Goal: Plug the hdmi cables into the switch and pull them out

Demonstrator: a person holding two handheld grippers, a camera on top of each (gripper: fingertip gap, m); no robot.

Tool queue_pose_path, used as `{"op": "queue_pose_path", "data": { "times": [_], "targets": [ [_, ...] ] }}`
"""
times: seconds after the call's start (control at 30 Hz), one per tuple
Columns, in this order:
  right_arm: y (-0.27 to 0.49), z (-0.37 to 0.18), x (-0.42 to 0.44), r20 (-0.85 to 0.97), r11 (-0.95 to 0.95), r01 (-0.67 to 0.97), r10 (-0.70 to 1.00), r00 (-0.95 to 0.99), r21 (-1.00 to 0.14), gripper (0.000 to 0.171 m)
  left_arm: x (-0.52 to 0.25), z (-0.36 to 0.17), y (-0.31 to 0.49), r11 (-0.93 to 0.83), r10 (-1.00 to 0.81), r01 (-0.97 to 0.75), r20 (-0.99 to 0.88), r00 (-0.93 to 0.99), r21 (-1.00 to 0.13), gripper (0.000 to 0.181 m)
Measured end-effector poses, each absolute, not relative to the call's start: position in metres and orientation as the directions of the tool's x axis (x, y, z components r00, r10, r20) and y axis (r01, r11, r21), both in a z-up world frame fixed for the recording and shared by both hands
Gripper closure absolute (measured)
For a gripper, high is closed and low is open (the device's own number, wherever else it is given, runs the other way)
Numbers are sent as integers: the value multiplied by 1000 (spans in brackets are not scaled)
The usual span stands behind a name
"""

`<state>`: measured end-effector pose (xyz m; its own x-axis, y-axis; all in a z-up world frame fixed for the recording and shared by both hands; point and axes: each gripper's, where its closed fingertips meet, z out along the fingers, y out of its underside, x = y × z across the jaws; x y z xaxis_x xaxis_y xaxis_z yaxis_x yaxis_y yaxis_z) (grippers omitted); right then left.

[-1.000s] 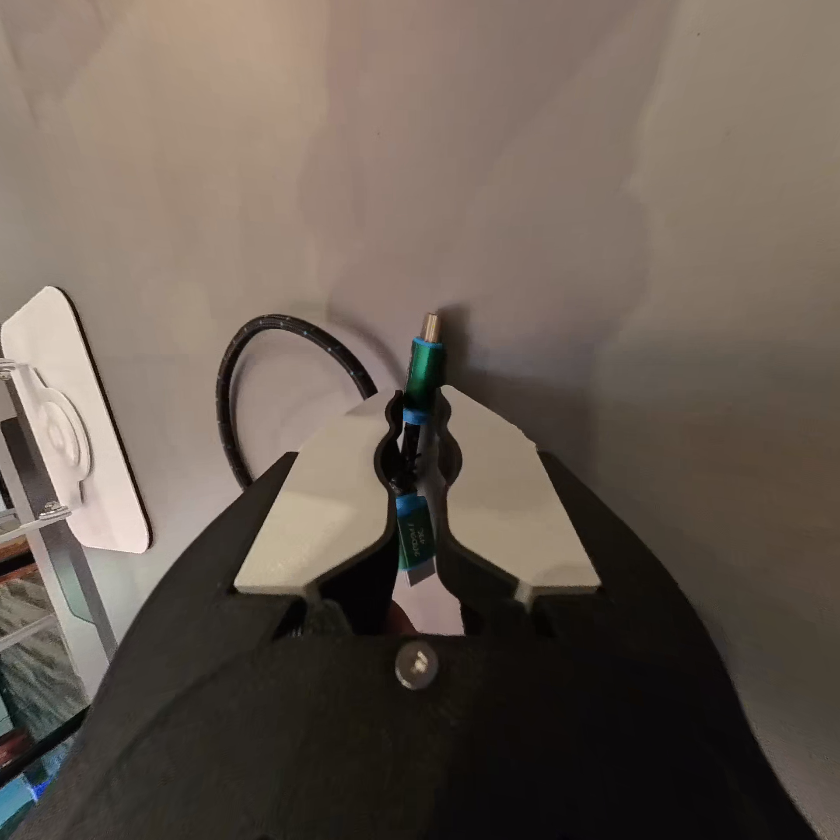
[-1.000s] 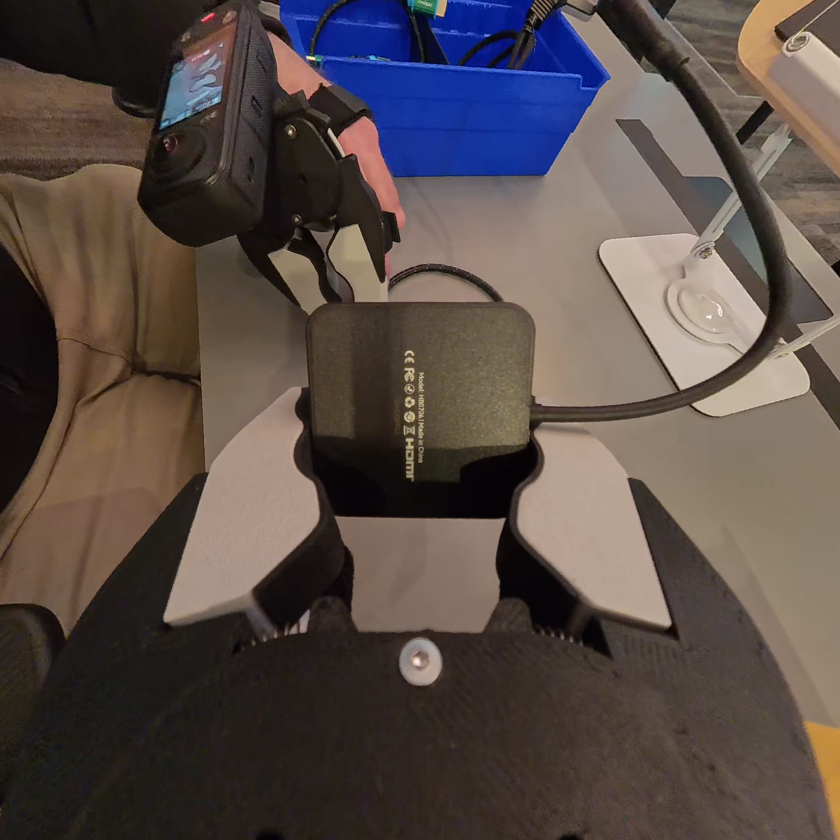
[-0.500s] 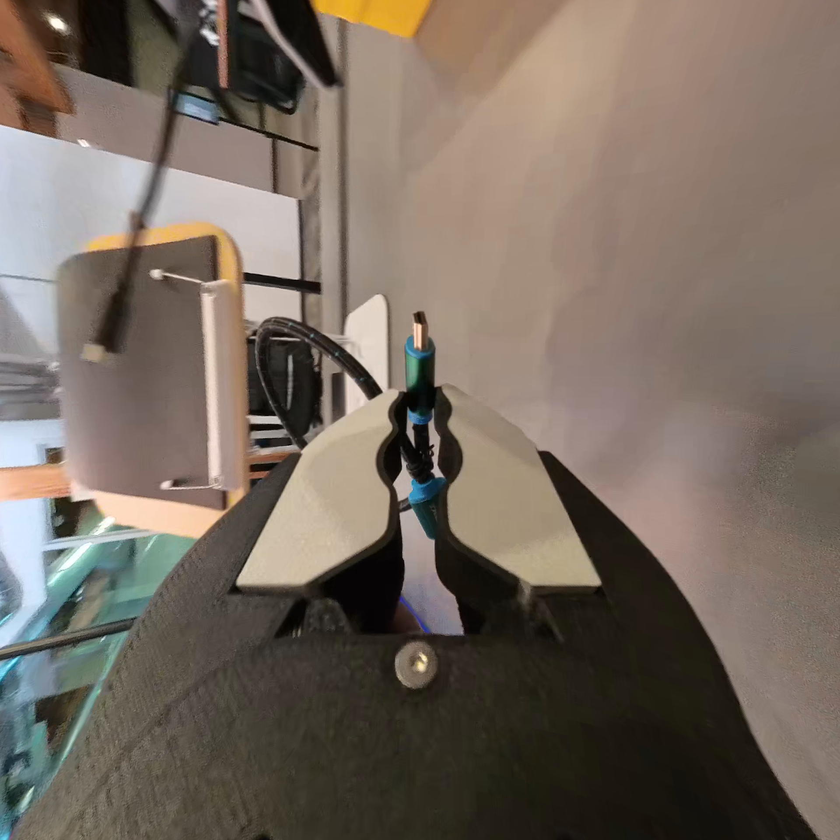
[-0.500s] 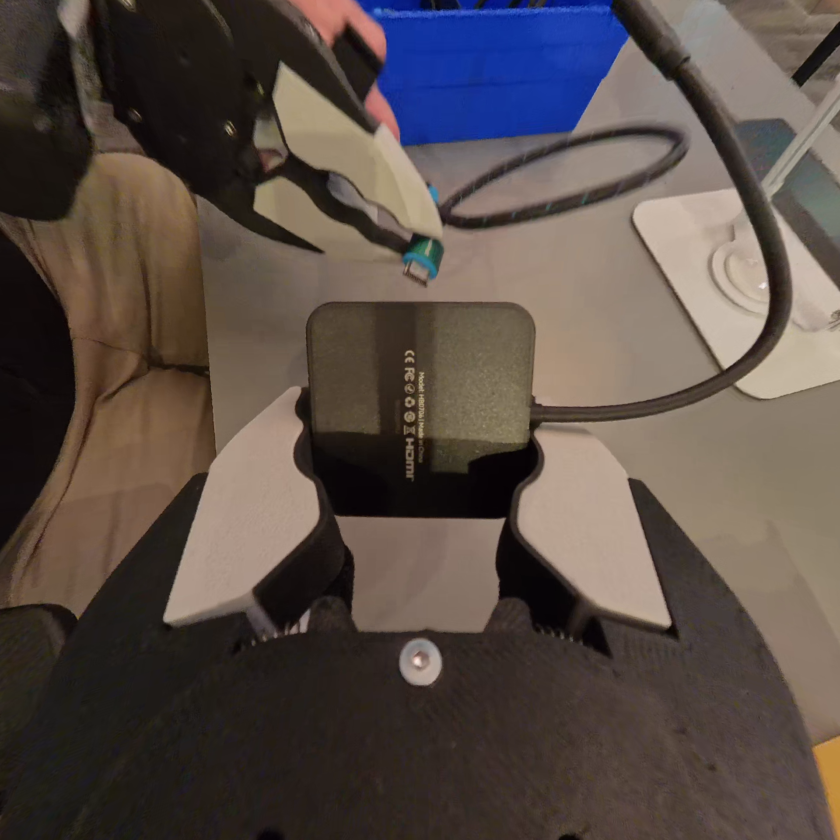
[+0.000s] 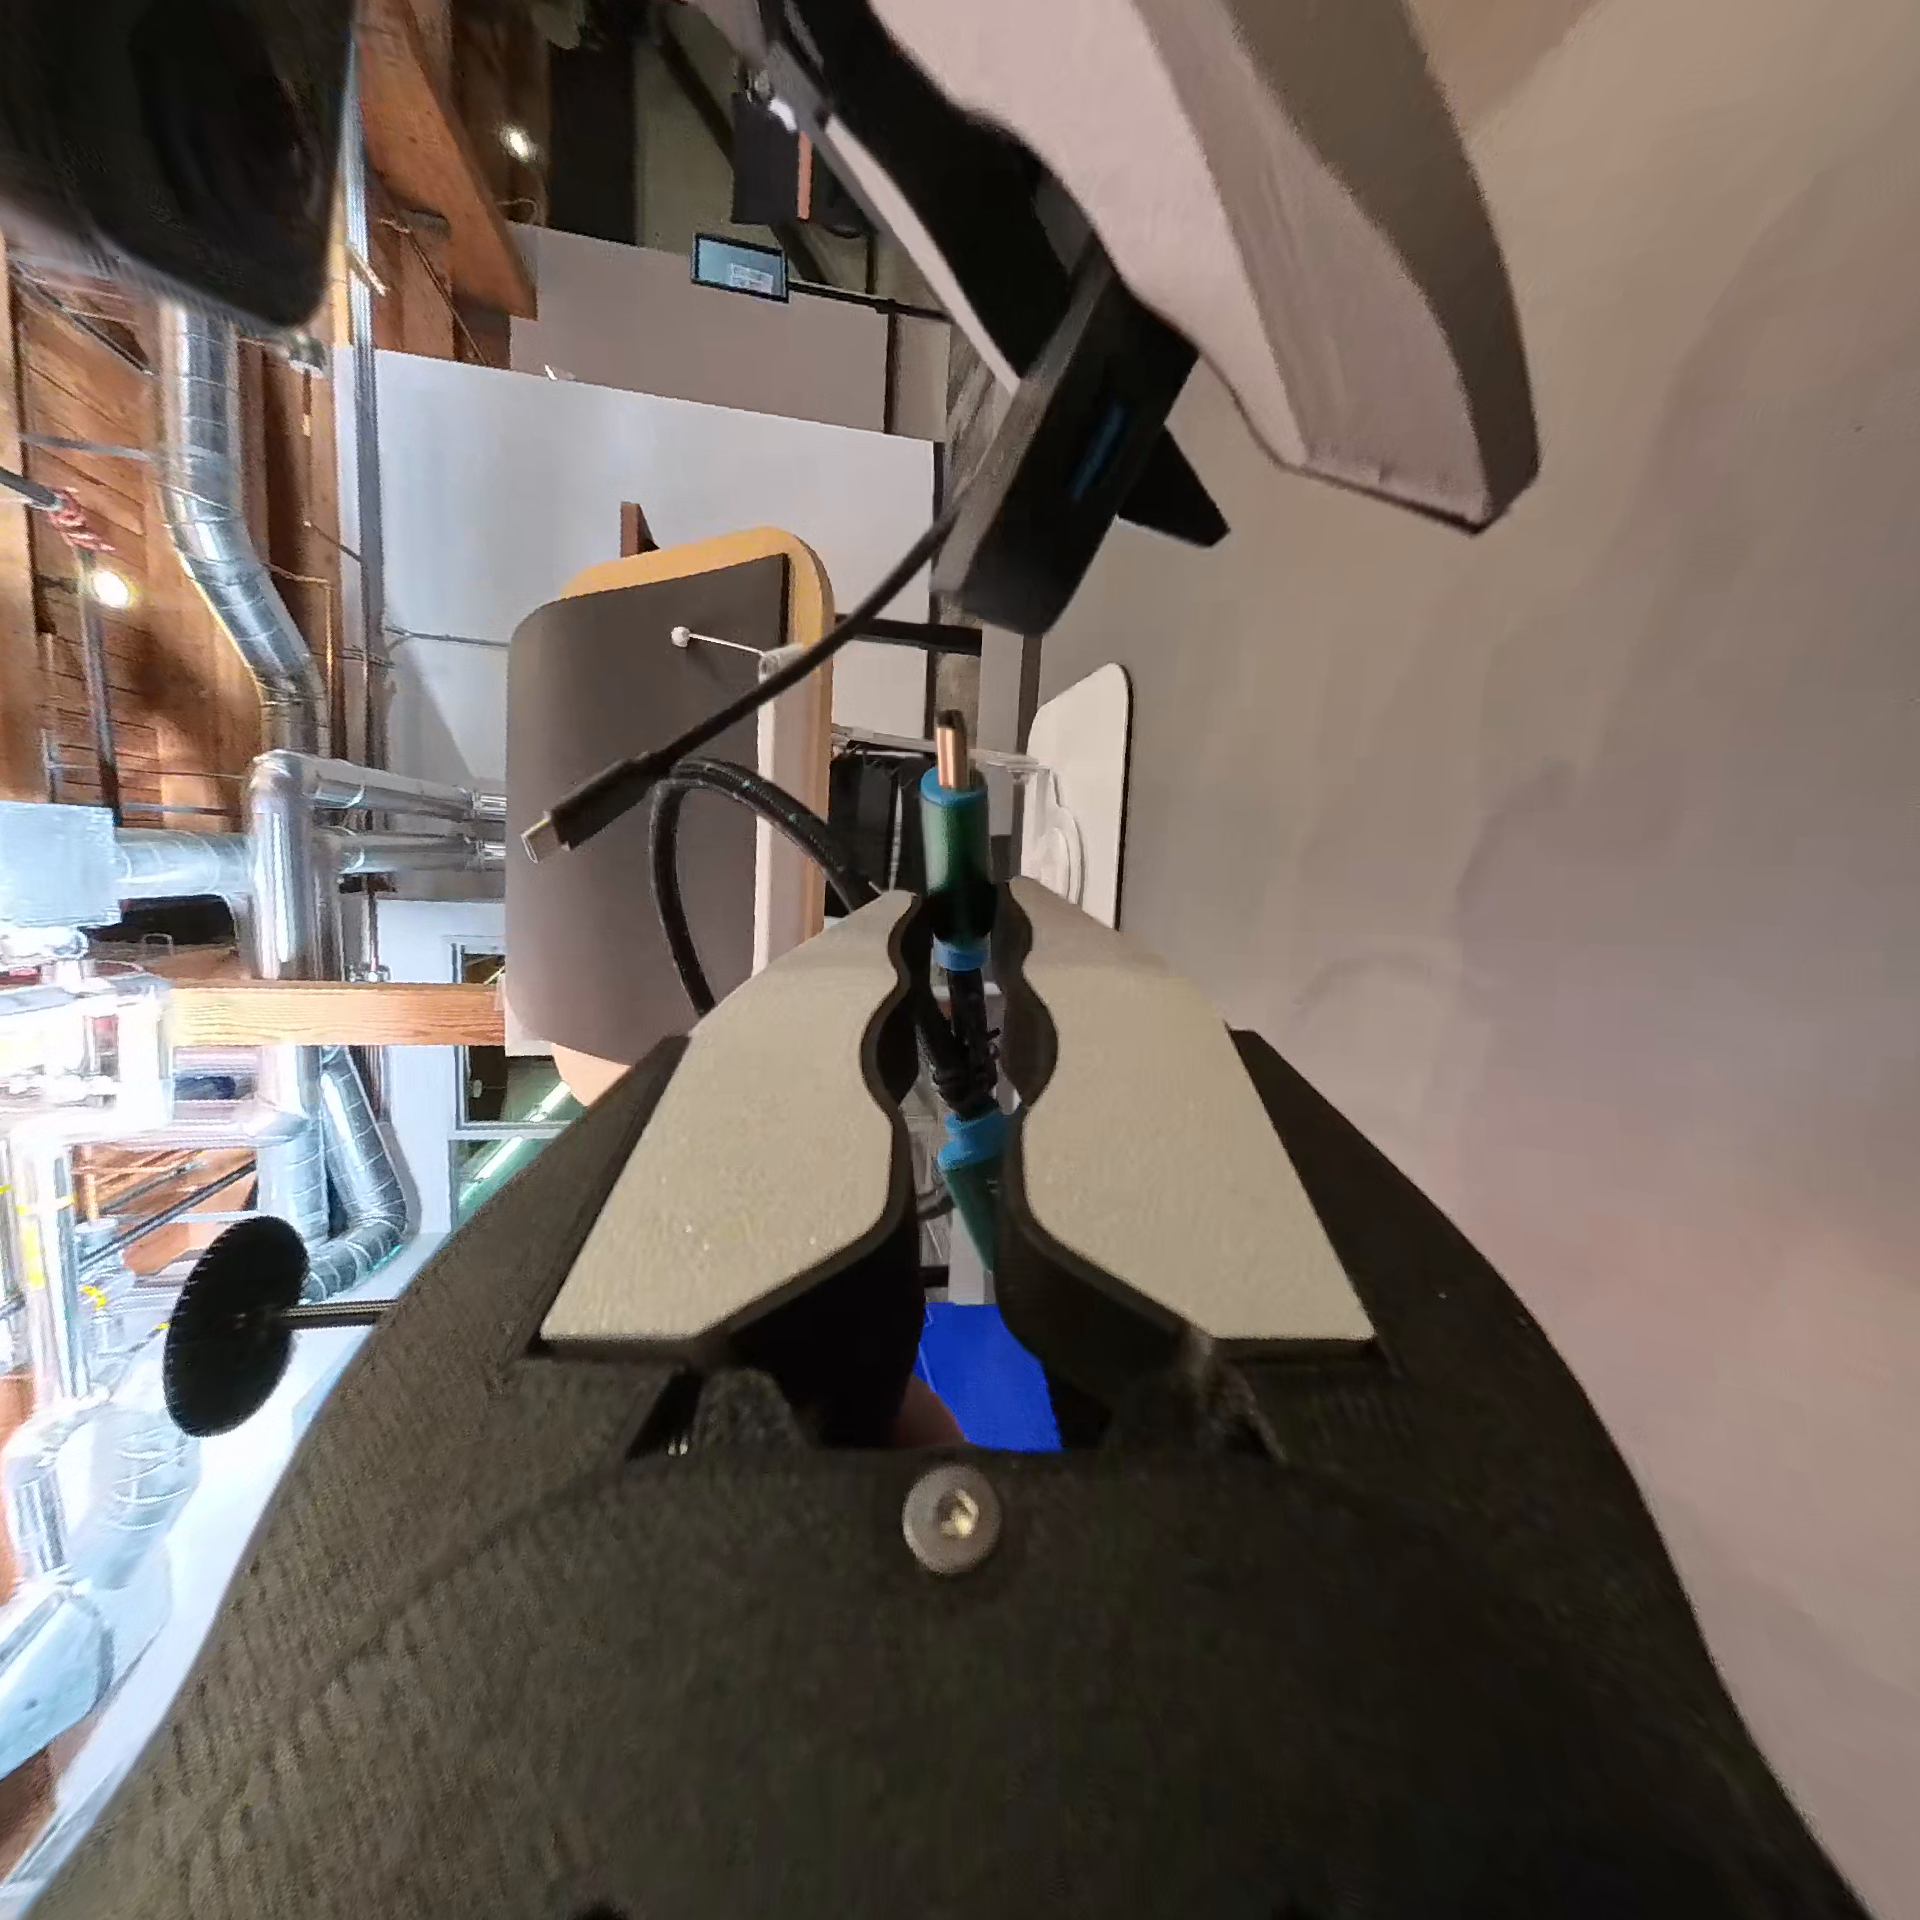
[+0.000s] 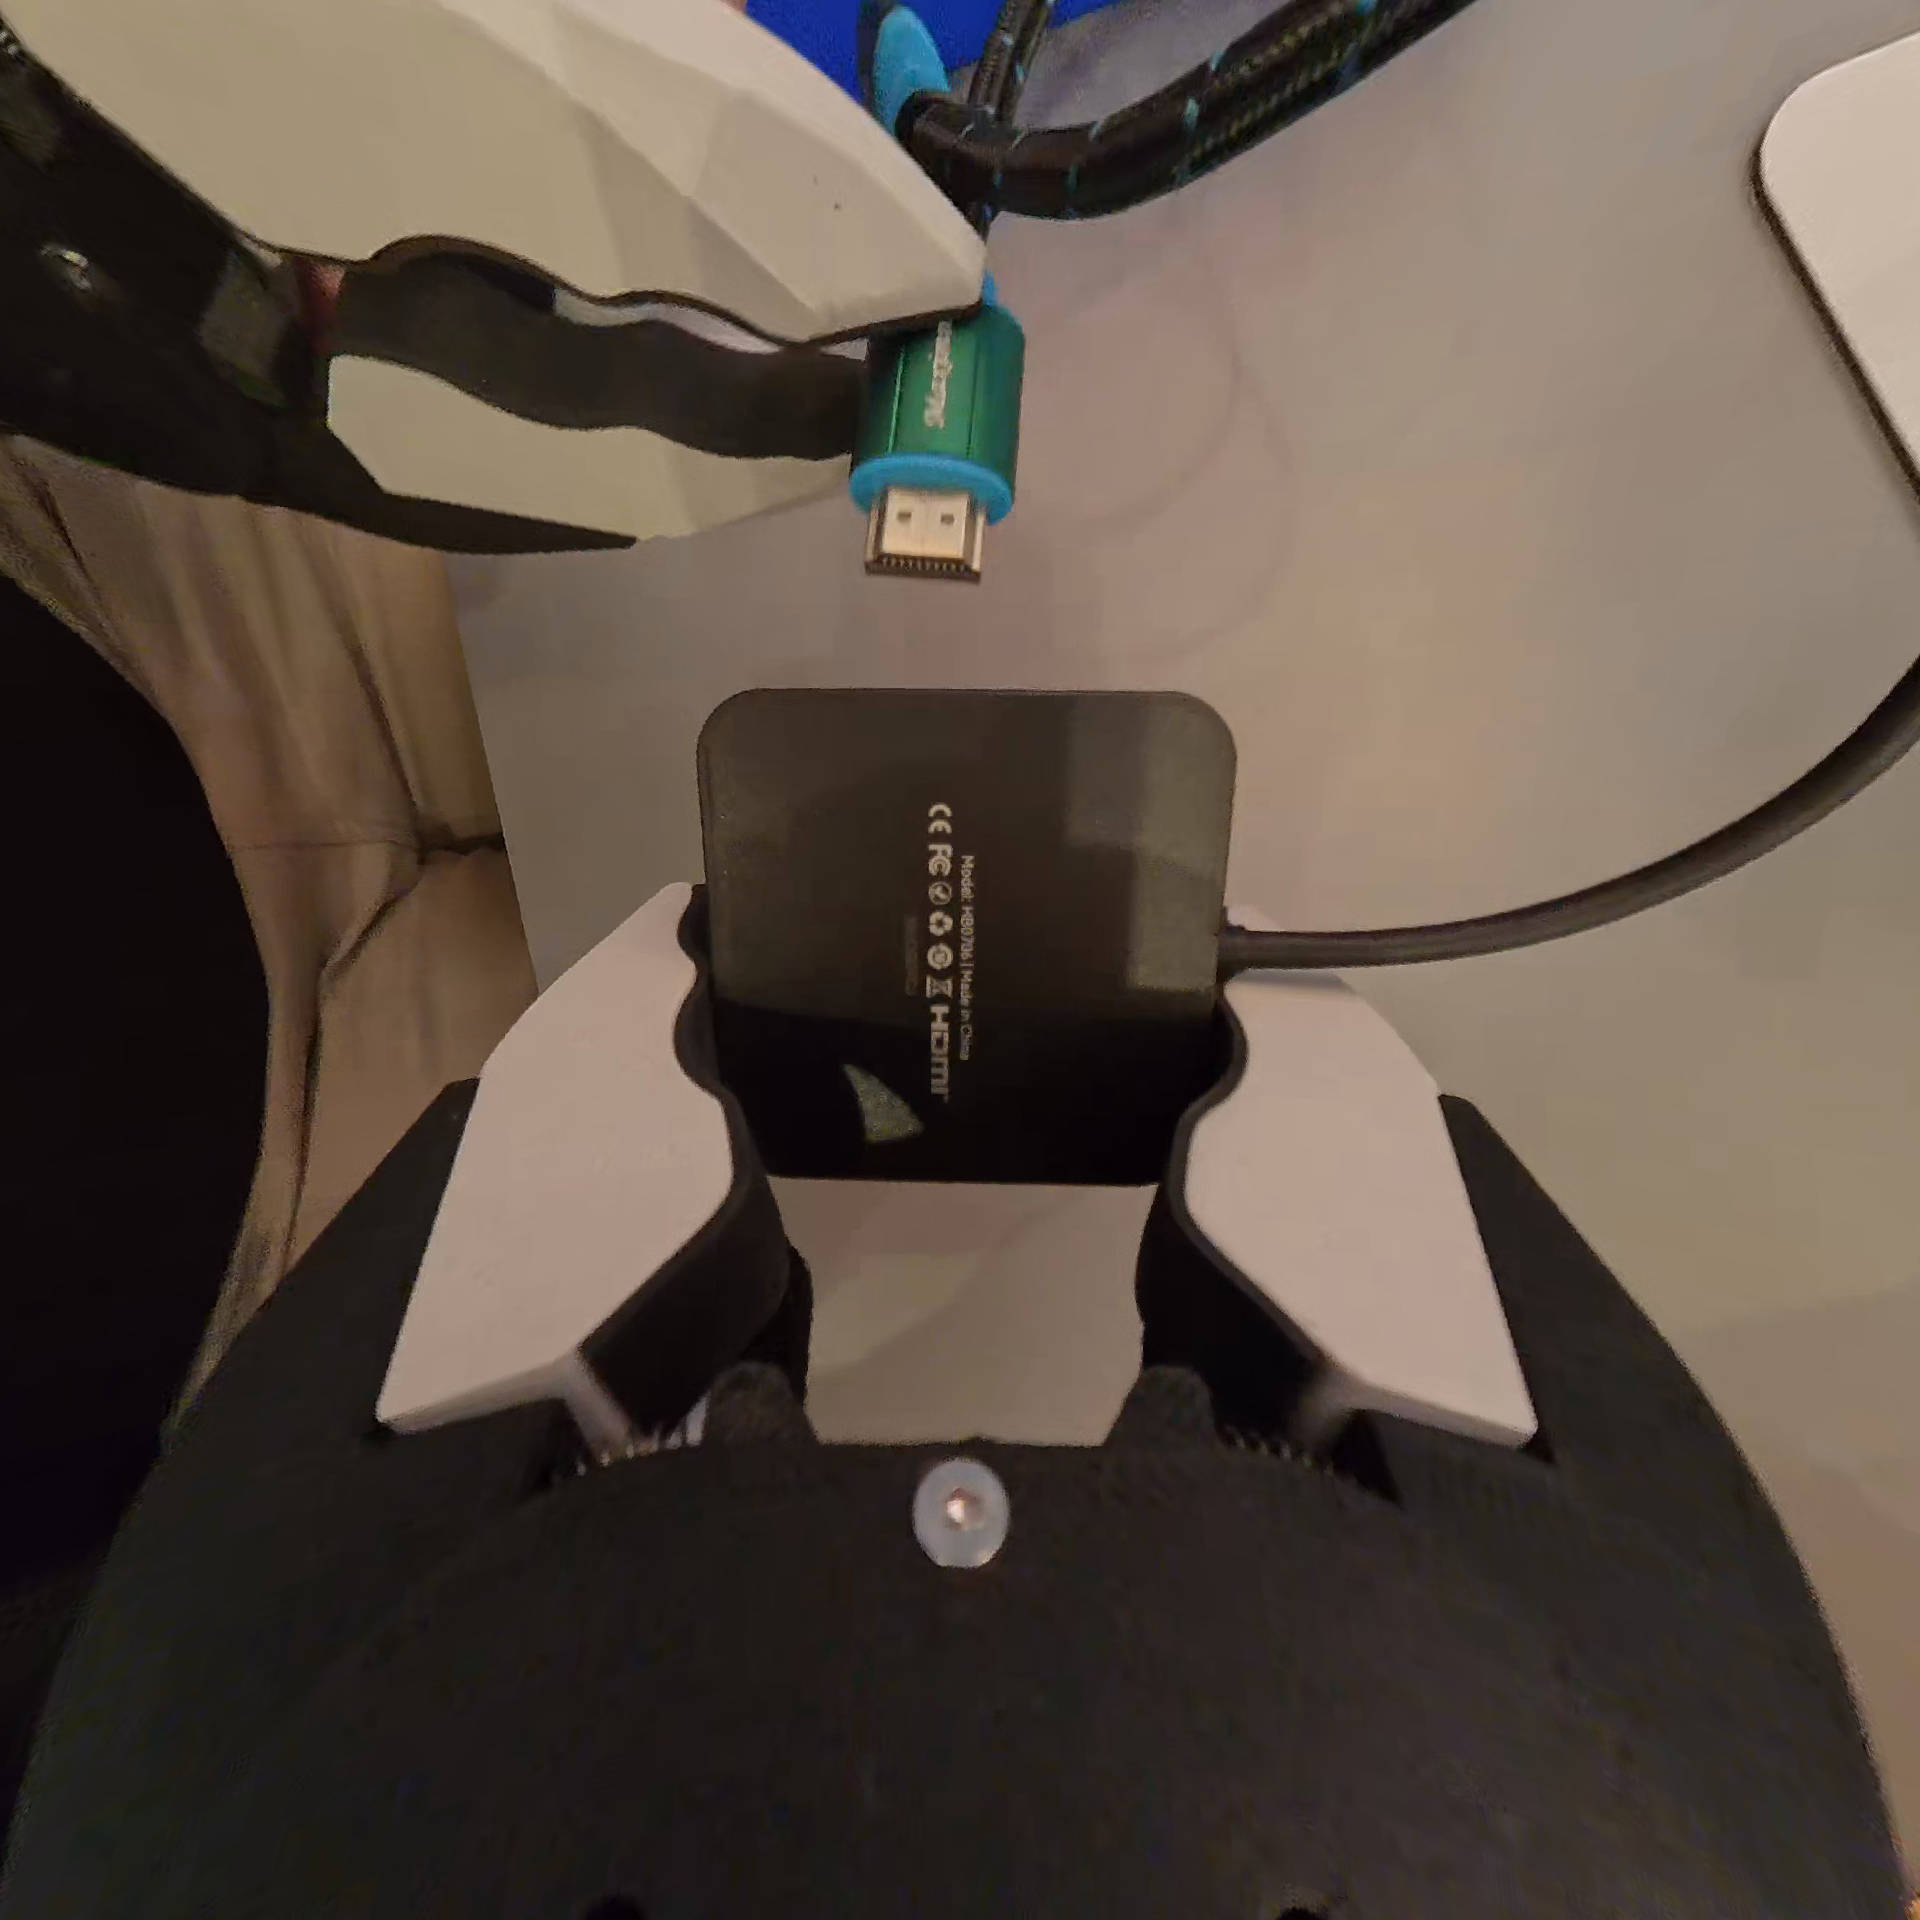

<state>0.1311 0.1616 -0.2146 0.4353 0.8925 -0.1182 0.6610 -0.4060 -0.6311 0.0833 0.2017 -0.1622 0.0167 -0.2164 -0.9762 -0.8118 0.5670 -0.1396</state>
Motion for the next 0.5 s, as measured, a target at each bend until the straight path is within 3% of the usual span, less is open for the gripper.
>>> {"op": "queue_pose_path", "data": {
  "times": [0.13,0.5],
  "targets": [
    [167,-223,127,-126,-449,687,875,467,-572,85,80,-168,205,556,-222,-823,-975,-14,-115,171],
    [168,-228,117,-152,-465,695,873,464,-549,85,77,-173,203,579,-169,-815,-982,-85,-29,171]
  ]
}}
